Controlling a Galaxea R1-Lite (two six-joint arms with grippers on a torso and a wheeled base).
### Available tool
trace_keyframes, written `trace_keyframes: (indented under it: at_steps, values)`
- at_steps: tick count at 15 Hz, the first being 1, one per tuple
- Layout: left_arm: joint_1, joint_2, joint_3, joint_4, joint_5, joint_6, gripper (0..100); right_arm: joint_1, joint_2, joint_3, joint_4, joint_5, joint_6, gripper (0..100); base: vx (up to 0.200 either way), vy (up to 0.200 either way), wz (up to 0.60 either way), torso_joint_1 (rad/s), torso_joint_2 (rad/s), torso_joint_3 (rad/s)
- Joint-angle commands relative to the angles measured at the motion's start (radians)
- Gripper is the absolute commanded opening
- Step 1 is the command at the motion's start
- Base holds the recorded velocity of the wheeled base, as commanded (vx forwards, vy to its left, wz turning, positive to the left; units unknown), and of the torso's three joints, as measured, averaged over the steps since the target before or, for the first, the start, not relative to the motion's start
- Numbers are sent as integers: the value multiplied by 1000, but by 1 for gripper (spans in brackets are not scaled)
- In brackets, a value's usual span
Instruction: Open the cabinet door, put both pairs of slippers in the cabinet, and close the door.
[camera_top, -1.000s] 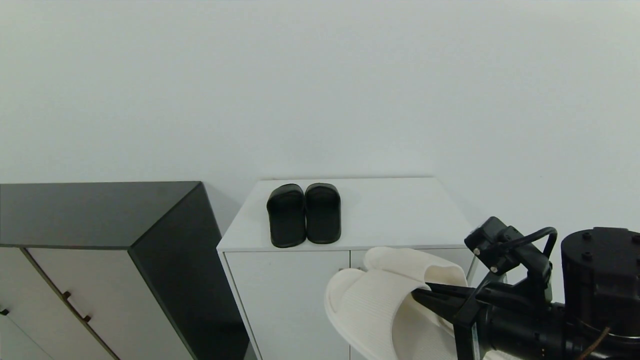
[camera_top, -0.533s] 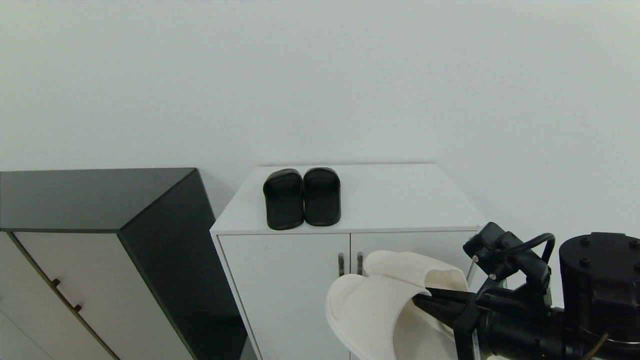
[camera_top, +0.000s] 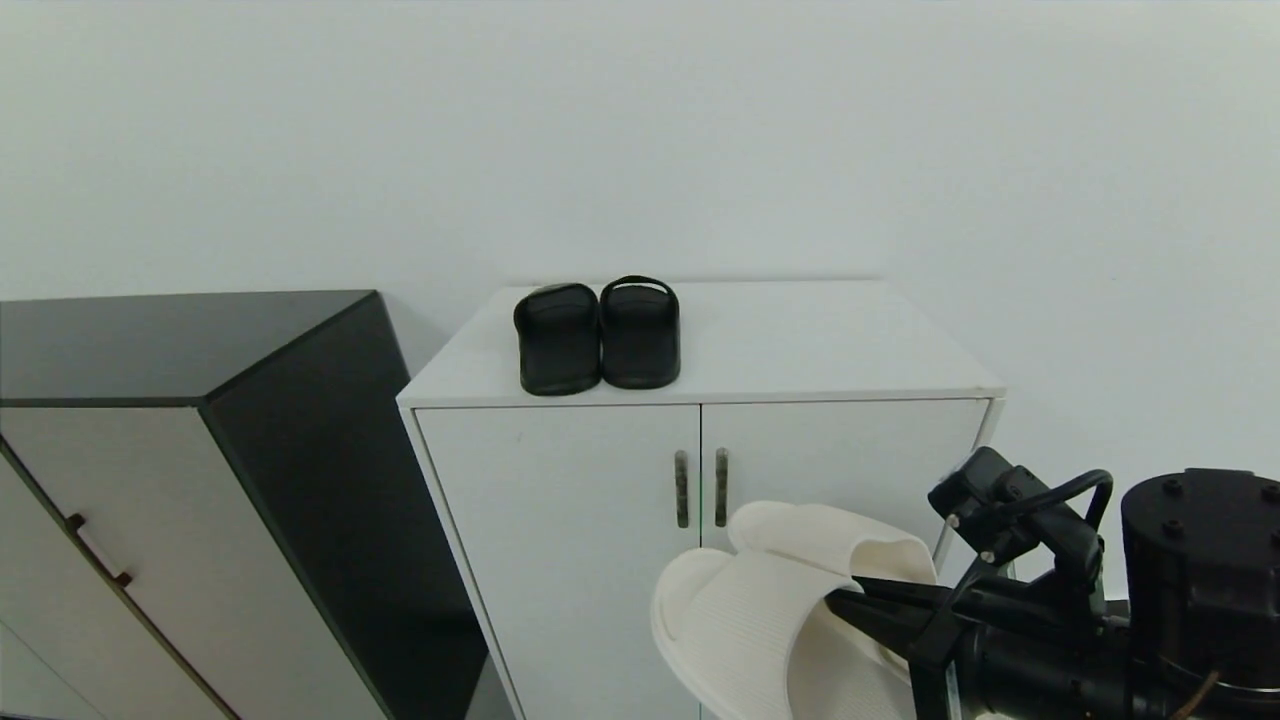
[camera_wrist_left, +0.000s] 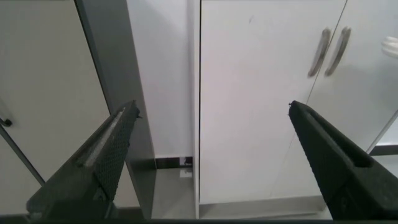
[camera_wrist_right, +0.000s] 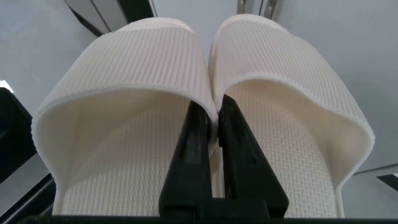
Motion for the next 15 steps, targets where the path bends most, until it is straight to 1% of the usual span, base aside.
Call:
trace_keyframes:
  at_steps: [1,4,9,12,14,15]
  values:
    - [0,1,0,0,0,1,100,1,5,2,0,1,0,0,0,0,0,-188,496,315]
    - [0,1,0,2,0,3,100,1,2,12,0,1,0,0,0,0,0,-177,500,323]
    - [0,7,0,2,0,15,100,-2,-22,39,-10,1,2,0,0,0,0,-150,474,322]
    - [-4,61,0,2,0,14,100,-7,-19,42,-33,1,2,0,0,0,0,-113,473,346]
    - [-4,59,0,2,0,17,100,-7,-16,46,-36,1,0,0,0,0,0,-90,454,361]
    - [-4,59,-3,0,0,27,100,-7,-13,52,-35,3,0,0,0,0,0,-71,456,369]
